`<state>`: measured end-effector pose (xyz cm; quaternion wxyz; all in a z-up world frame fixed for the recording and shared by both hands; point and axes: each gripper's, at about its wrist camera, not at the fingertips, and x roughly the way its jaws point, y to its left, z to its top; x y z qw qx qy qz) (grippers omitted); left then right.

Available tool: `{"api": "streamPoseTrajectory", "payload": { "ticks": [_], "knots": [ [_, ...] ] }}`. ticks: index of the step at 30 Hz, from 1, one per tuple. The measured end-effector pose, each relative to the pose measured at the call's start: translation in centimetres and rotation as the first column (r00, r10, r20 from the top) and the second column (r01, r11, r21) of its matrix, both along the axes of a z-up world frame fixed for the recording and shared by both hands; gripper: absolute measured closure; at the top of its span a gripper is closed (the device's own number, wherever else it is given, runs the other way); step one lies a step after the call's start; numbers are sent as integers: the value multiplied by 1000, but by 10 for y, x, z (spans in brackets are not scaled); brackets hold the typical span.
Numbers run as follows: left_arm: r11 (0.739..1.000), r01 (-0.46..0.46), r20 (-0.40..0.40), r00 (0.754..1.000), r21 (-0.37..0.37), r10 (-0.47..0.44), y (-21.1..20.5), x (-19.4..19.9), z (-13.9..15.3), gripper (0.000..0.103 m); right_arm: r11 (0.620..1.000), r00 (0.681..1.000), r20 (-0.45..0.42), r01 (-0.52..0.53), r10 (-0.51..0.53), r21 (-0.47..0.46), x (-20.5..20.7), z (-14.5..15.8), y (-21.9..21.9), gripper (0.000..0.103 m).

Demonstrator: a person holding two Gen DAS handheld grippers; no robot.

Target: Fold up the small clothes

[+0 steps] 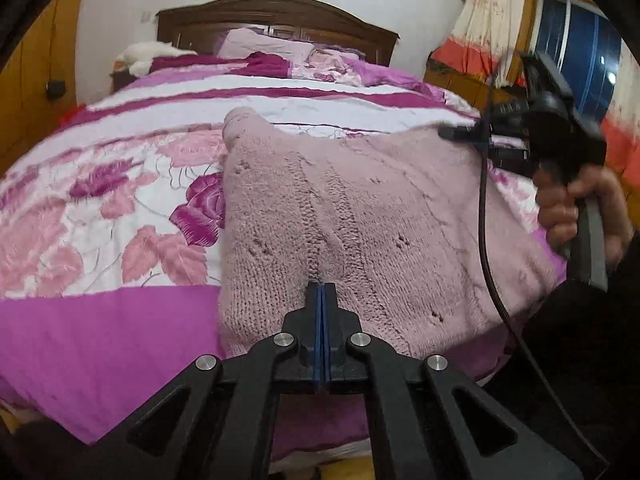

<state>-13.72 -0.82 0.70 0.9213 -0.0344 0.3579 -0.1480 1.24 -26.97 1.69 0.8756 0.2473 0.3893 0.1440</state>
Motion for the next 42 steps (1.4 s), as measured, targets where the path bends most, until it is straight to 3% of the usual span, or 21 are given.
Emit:
{"api": "streamPoseTrajectory", "payload": {
  "ticks": [3, 5, 6, 8, 12, 14, 18, 19, 20, 23, 28, 31, 33, 35, 37, 39, 42],
  "knots": [
    [1000, -10, 4, 1000, 19, 10, -7, 2, 2, 103, 991, 999, -16, 32, -34, -130, 5, -2, 8, 93],
    [1000, -17, -3, 1000, -10, 17, -4, 6, 0, 103, 976, 998, -32, 51, -59, -210, -3, 0, 10, 77],
    [1000, -17, -6, 1000, -24, 17, -2, 8, 0, 103, 976, 999, -22, 33, -39, -216, -14, 3, 11, 71],
    [998, -16, -10, 1000, -53, 16, 0, 10, -1, 103, 977, 1000, 10, 21, -19, -212, -42, 15, 7, 50],
    [997, -8, -12, 1000, -75, 8, 2, 10, -1, 103, 989, 999, 3, -37, 37, -143, -97, 19, 12, 37],
    [996, -7, -19, 1000, -87, 6, 3, 11, -2, 103, 987, 999, -23, -41, 38, -158, -120, 11, 19, 32],
    [995, -9, -33, 999, -97, 6, 4, 12, -2, 103, 972, 996, 13, -85, 89, -221, -153, -4, 38, 35],
    [995, -14, -44, 999, -100, 9, 4, 12, -1, 103, 968, 994, -1, -105, 108, -230, -153, -8, 41, 57],
    [994, -17, -58, 998, -112, 11, 6, 12, -1, 103, 963, 993, -28, -114, 110, -245, -153, -9, 41, 92],
    [988, -34, -92, 996, -152, 20, 11, 11, -1, 103, 986, 994, 0, -106, 107, -132, -165, 0, 24, 94],
    [983, -51, -120, 992, -175, 30, 11, 10, -1, 103, 998, 984, -171, -53, 44, -46, -156, -32, 3, 95],
    [992, -34, -96, 995, -119, 22, 5, 8, 2, 103, 981, 985, -161, -83, 55, -173, -154, -27, 19, 92],
    [995, -32, -86, 996, -93, 24, 2, 6, 3, 103, 972, 990, -128, -90, 63, -217, -154, -14, 24, 84],
    [998, -30, -75, 997, -59, 25, -1, 4, 5, 103, 966, 994, -92, -75, 54, -247, -155, 0, 26, 65],
    [999, -28, -60, 998, -24, 27, -5, 1, 5, 103, 942, 998, -3, -53, 55, -332, -156, 22, 33, 58],
    [999, -44, -28, 999, 11, 44, -9, -3, 11, 103, 905, 991, 68, -76, 114, -420, -151, 39, 49, 57],
    [994, -89, 19, 996, 66, 88, -12, -5, 24, 103, 889, 985, 52, -127, 167, -440, -127, 43, 68, 57]
  ]
}}
